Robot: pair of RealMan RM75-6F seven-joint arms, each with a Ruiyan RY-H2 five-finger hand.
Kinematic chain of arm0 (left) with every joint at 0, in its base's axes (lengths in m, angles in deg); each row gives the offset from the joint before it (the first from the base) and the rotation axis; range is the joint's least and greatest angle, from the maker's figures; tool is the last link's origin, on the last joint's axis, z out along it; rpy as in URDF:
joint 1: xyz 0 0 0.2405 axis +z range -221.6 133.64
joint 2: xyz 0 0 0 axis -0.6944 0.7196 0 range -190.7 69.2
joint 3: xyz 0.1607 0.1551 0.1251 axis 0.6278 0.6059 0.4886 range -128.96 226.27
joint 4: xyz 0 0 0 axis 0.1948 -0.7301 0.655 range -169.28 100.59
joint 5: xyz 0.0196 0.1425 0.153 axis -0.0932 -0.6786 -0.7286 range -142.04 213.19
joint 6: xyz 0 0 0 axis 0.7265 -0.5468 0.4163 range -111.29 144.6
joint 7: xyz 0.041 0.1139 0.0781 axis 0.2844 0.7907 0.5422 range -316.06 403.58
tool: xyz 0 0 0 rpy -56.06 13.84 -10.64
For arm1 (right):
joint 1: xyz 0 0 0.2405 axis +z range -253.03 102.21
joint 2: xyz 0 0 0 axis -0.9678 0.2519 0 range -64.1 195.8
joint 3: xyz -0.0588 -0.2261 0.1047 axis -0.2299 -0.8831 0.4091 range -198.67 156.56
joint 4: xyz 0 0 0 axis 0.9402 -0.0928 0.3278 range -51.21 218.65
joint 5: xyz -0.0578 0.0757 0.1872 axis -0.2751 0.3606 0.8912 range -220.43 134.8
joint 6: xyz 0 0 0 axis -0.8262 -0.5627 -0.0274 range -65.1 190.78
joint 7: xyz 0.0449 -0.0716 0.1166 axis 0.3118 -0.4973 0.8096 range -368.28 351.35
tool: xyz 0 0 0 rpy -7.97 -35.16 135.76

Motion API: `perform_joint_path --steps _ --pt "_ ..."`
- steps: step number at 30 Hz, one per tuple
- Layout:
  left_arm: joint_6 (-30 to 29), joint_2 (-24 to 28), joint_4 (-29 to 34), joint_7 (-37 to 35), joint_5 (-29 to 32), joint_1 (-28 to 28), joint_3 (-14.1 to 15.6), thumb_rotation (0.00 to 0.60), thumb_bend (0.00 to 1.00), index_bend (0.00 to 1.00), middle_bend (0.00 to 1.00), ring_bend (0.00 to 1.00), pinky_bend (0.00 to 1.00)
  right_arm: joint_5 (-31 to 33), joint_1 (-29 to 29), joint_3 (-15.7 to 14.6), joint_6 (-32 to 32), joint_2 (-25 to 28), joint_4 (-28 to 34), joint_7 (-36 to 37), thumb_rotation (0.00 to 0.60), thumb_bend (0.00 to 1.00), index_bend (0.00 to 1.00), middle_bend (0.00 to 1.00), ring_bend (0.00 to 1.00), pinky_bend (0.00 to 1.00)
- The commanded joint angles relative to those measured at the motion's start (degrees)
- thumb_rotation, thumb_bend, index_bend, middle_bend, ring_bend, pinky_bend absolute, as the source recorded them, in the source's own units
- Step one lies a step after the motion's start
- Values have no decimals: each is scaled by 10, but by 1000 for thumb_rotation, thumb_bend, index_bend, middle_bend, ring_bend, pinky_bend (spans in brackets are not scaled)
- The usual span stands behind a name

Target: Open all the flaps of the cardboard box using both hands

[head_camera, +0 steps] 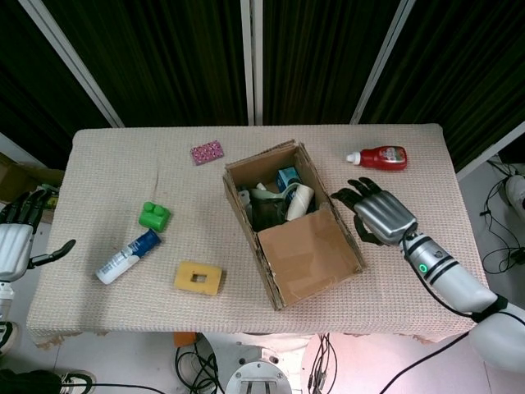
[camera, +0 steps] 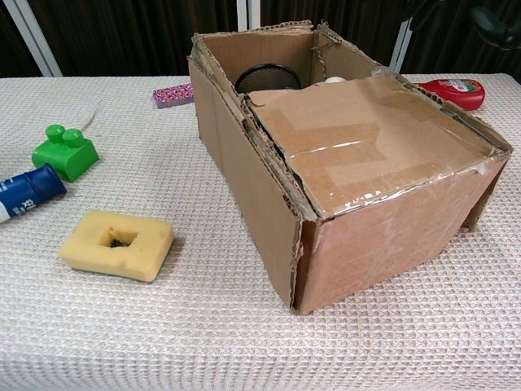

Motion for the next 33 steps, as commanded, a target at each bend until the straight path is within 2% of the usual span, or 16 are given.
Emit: perform_joint_path --steps 1,9,17,23,30,33 --pt "1 1 -1 -3 -4 1 -1 36 128 7 67 39 161 73 63 -1 -45 -15 5 -40 600 835 124 164 0 0" --pt "14 -1 -1 -8 -8 1 -3 40 130 7 67 39 161 174 136 -43 -63 -40 -4 -74 600 835 121 168 0 0" --pt "22 1 -7 -15 -9 4 -4 48 131 7 68 39 161 244 189 -91 -46 -53 -3 -112 600 835 129 168 0 0" --pt "29 -1 -11 -20 -12 4 -5 52 132 7 67 39 161 272 213 -114 -30 -59 0 -123 600 835 189 197 0 0" --pt "31 -3 -13 -20 -14 5 -6 55 132 6 68 39 161 278 224 -117 -24 -56 7 -111 600 835 331 338 0 0" --pt "33 -2 -11 -20 -15 6 -7 53 132 7 67 39 161 277 225 -115 -26 -48 12 -98 600 835 381 364 0 0"
